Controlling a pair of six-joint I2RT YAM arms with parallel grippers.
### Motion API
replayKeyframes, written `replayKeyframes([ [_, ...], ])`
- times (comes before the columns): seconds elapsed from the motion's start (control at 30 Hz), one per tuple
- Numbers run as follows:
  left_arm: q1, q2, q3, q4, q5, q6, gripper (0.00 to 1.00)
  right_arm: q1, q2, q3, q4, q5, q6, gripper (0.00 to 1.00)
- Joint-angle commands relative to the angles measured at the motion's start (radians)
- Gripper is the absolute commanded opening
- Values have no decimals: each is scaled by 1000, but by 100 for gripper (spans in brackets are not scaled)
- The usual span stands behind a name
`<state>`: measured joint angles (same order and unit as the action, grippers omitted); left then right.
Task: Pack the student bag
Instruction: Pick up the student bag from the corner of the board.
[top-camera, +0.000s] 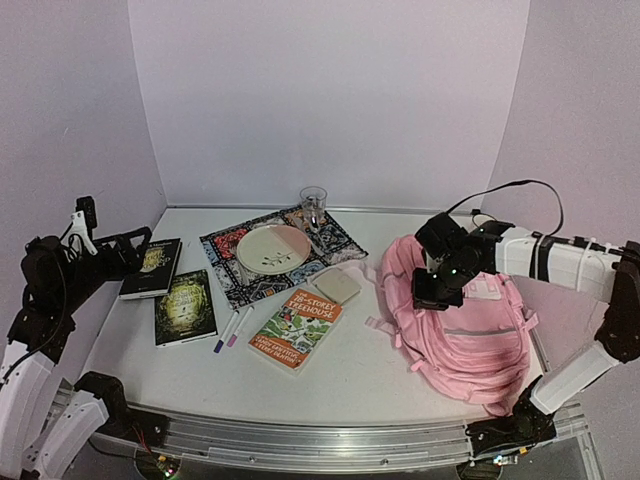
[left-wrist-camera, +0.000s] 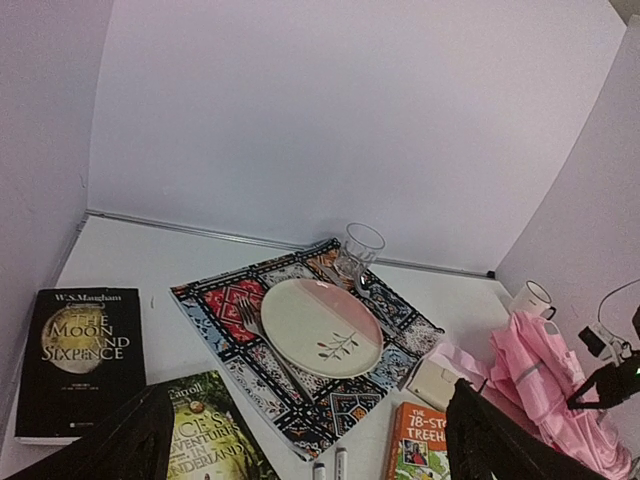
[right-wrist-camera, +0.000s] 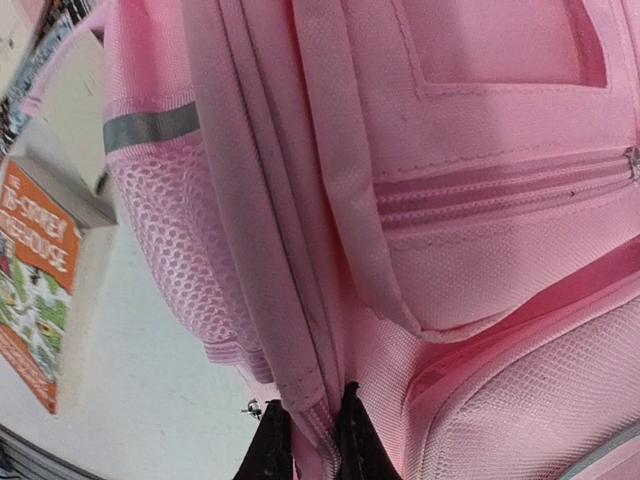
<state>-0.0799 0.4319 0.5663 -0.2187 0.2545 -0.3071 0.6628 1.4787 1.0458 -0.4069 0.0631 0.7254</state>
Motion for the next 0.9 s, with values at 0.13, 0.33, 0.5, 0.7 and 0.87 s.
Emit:
replayKeyframes([
  [0.13, -14, 172, 60, 55, 155, -132, 96, 8, -68, 169, 9, 59, 236, 0],
  [0.33, -181, 298, 84, 84, 54, -222, 96, 8, -99, 201, 92, 34, 328, 0],
  [0.5, -515, 449, 122, 134, -195, -265, 96, 15, -63, 192, 195, -29, 441, 0],
  [0.7, -718, 639, 192, 242, -321, -312, 96, 55, 3, 215, 290, -11, 530, 0],
  [0.87, -844, 784, 245, 334, -344, -326, 95, 81, 82, 264, 300, 46, 567, 0],
])
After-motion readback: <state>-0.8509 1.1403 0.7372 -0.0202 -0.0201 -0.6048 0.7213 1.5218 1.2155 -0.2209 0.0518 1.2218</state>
